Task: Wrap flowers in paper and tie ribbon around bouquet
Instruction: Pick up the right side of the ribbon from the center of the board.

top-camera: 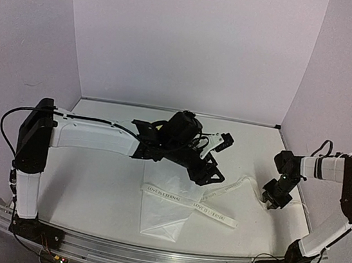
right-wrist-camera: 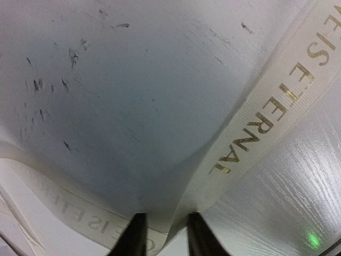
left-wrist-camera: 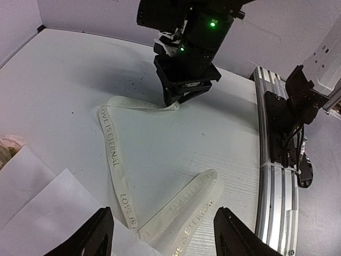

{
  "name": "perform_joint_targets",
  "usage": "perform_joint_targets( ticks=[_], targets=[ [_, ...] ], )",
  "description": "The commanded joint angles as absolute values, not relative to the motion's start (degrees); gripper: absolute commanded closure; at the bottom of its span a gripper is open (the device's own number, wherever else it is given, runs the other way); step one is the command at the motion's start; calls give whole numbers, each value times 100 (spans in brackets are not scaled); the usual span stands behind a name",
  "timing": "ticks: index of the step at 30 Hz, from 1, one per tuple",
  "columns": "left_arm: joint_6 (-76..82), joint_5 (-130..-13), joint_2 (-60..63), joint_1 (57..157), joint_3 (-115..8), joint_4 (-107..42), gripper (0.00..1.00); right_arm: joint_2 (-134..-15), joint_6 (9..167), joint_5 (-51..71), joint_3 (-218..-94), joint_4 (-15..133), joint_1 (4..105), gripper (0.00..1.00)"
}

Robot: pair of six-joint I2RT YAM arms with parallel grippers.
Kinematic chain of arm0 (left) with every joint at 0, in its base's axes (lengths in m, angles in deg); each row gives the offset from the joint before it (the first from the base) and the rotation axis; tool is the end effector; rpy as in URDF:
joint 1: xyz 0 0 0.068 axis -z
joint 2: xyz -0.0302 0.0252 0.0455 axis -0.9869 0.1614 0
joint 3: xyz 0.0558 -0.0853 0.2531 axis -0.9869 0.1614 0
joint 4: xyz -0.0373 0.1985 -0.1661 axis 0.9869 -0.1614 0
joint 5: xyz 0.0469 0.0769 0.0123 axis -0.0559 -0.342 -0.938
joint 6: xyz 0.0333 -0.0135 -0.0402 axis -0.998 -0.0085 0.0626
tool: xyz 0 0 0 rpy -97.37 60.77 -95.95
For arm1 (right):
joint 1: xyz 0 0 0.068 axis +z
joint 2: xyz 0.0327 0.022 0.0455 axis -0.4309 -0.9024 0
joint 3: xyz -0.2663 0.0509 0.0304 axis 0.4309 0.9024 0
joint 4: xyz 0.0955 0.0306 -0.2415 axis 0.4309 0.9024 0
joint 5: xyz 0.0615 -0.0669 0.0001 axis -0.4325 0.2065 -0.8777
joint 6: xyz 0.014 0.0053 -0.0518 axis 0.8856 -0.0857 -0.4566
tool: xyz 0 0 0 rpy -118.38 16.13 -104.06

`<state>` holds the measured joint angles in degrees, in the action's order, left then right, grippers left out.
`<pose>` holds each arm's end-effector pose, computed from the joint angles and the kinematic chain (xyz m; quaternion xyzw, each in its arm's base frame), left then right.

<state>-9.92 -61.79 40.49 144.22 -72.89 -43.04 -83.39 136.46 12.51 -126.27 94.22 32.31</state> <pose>0.1995 -0.4247 0.2608 0.5224 0.6868 -0.3682 0.3461 0.2547 0.0336 0.1425 0.4046 0.9092 0.0837 0.0515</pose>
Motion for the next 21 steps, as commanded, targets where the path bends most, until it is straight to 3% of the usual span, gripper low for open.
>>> perform_joint_targets(
  ticks=[1, 3, 12, 21],
  targets=[
    [-543, -6135, 3456, 14173, -6745, -3913, 34, -8219, 13497, 1421, -12698, 9450, 3219, 93],
    [-382, -6121, 3299, 14020, -6503, -3837, 35, -8057, 13255, 1456, -12874, 9653, 3220, 100],
    [-421, -7019, 2531, 13845, -5300, -4245, 40, -6844, 11655, 1297, -13878, 10439, 3507, 100],
    [-511, -7581, 1883, 13641, -4271, -5026, 40, -6417, 9918, 98, -14916, 10652, 4967, 100]
  ],
)
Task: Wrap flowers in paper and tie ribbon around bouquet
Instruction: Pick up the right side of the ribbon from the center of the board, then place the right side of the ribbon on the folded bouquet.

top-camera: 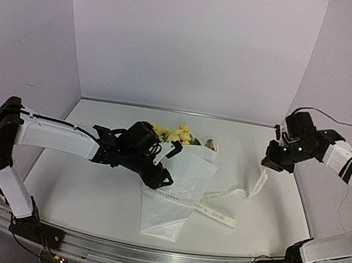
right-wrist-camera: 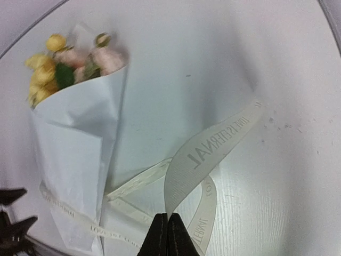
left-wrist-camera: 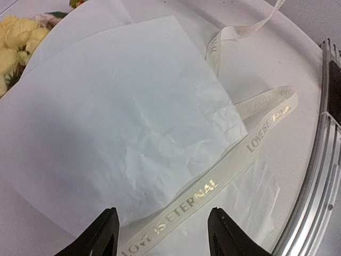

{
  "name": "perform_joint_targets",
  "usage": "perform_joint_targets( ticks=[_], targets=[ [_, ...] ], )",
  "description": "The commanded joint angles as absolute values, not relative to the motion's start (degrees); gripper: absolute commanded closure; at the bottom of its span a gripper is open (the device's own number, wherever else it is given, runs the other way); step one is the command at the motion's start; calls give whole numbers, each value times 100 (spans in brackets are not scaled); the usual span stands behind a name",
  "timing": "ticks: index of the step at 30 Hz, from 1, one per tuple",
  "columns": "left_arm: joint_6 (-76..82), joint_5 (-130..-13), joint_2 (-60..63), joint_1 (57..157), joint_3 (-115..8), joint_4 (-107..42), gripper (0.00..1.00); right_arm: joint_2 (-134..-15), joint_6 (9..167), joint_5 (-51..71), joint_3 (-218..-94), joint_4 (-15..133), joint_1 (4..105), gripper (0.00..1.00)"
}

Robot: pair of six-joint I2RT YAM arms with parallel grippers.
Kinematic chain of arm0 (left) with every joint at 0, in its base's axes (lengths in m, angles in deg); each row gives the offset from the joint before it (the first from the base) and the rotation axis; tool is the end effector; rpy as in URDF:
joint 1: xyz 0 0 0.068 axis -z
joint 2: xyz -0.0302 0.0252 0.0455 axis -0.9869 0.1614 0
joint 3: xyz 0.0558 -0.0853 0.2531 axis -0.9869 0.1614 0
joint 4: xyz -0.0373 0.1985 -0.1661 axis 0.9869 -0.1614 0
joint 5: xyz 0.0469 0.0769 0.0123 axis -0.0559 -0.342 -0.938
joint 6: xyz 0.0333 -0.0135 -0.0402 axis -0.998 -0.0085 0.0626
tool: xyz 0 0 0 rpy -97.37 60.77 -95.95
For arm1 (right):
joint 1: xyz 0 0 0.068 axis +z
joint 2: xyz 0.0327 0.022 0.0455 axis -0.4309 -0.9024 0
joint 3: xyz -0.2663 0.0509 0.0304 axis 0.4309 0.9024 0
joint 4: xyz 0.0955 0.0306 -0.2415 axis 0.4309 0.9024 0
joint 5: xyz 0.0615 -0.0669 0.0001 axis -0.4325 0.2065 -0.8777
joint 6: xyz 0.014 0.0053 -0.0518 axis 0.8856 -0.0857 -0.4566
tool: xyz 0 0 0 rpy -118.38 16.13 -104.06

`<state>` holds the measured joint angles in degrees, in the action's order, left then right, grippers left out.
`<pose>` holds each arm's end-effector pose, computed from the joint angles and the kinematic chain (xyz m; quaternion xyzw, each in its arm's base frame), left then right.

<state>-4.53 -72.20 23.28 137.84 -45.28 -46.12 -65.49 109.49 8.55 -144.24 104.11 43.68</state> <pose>0.1956 -0.3110 0.2163 0.4300 0.8137 -0.2492 0.3016 0.2397 0.0846 0.3009 0.0588 0.9465 0.1912 0.2532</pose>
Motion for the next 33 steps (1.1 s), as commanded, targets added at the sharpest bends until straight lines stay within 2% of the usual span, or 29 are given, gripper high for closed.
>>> perform_joint_targets(
  ticks=[1, 11, 23, 28, 33],
  targets=[
    [-556, -7584, 1857, 13627, -4222, -5127, 39, -6431, 9833, -137, -15018, 10671, 5134, 100],
    [-1145, -7470, 2373, 13617, -4552, -5703, 34, -7019, 9812, -2210, -15994, 10863, 6461, 100],
    [-1209, -7269, 2961, 13617, -4684, -5537, 34, -7478, 10604, -3214, -16386, 10088, 6596, 100],
    [-1154, -7272, 3032, 13617, -4708, -5458, 46, -7632, 10841, -3341, -16406, 9830, 6603, 100],
    [-1091, -7306, 2978, 13617, -4688, -5340, 77, -7786, 10885, -3454, -16446, 9763, 6605, 100]
  ],
)
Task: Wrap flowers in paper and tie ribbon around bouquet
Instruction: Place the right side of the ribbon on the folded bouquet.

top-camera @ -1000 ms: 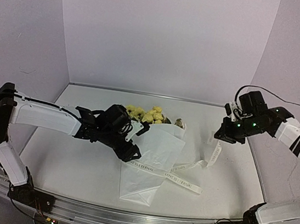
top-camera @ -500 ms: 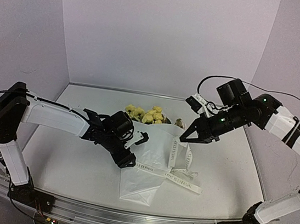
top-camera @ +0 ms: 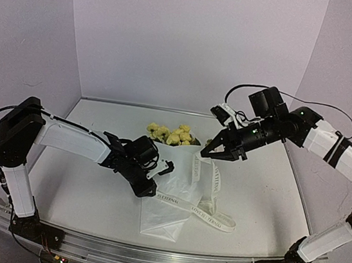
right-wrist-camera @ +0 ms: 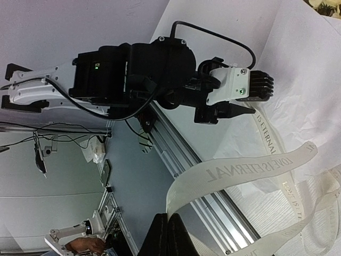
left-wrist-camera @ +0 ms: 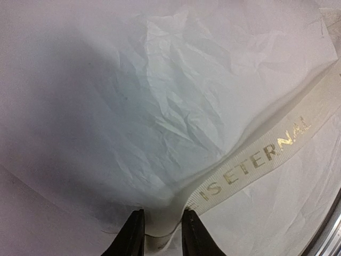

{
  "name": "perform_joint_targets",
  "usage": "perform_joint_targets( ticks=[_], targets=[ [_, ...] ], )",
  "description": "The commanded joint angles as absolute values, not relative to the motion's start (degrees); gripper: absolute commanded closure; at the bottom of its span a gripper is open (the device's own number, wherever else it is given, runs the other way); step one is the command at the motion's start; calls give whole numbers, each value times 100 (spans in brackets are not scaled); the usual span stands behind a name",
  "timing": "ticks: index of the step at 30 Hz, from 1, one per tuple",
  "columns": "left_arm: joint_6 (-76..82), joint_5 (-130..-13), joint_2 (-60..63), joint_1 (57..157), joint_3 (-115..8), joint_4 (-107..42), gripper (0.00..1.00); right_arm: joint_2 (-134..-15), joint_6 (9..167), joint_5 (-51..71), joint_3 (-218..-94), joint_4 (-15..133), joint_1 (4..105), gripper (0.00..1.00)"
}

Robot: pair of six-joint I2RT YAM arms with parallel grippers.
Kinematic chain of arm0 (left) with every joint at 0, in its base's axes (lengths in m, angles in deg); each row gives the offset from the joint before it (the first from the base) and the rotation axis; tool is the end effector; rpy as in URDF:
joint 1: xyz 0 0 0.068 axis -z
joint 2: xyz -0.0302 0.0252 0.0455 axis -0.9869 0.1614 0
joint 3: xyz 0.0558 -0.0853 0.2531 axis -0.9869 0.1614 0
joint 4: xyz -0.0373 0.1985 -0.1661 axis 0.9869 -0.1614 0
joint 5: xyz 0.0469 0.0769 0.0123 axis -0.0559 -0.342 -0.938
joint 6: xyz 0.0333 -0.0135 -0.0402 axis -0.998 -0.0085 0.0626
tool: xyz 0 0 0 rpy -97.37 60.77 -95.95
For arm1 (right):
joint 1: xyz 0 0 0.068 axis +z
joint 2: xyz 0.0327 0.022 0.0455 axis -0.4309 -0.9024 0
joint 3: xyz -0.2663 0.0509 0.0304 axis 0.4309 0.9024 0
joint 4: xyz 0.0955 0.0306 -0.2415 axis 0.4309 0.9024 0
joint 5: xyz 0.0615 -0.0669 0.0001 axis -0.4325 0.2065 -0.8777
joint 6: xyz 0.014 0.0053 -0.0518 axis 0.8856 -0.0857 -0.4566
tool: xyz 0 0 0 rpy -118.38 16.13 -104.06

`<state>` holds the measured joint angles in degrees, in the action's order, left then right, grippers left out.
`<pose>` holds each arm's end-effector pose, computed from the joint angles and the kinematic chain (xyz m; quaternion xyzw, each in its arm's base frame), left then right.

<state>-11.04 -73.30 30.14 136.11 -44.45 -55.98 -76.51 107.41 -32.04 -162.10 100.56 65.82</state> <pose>0.2005 -0.2973 0.1595 0.4767 0.8434 -0.1563 0.1923 0.2151 0.2180 0.3629 -0.2670 0.8072 0.5193 0.0870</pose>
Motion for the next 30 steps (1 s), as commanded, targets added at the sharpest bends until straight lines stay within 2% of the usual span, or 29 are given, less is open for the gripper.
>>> perform_joint_targets(
  ticks=[1, 3, 6, 12, 17, 24, 30],
  targets=[
    [-1084, -7318, 2961, 13617, -4669, -5318, 83, -7828, 10918, -3502, -16479, 9720, 6607, 100],
    [-1072, -7343, 2933, 13617, -4661, -5300, 94, -7949, 11022, -3629, -16571, 9606, 6612, 100],
    [-1032, -7357, 2856, 13617, -4610, -5197, 100, -8099, 11085, -3718, -16755, 9558, 6606, 100],
    [-762, -7229, 2520, 13491, -4390, -4823, 100, -8239, 11113, -3969, -16823, 9530, 6606, 100],
    [-541, -6711, 2336, 13149, -4253, -4623, 100, -8390, 11627, -4387, -16558, 8887, 6642, 100],
    [-470, -6230, 2413, 12967, -4284, -4510, 100, -8891, 11808, -4731, -16480, 8768, 6970, 100],
    [-389, -6091, 2349, 12839, -4259, -4414, 100, -9448, 11764, -4336, -16052, 8772, 7139, 100]
  ],
)
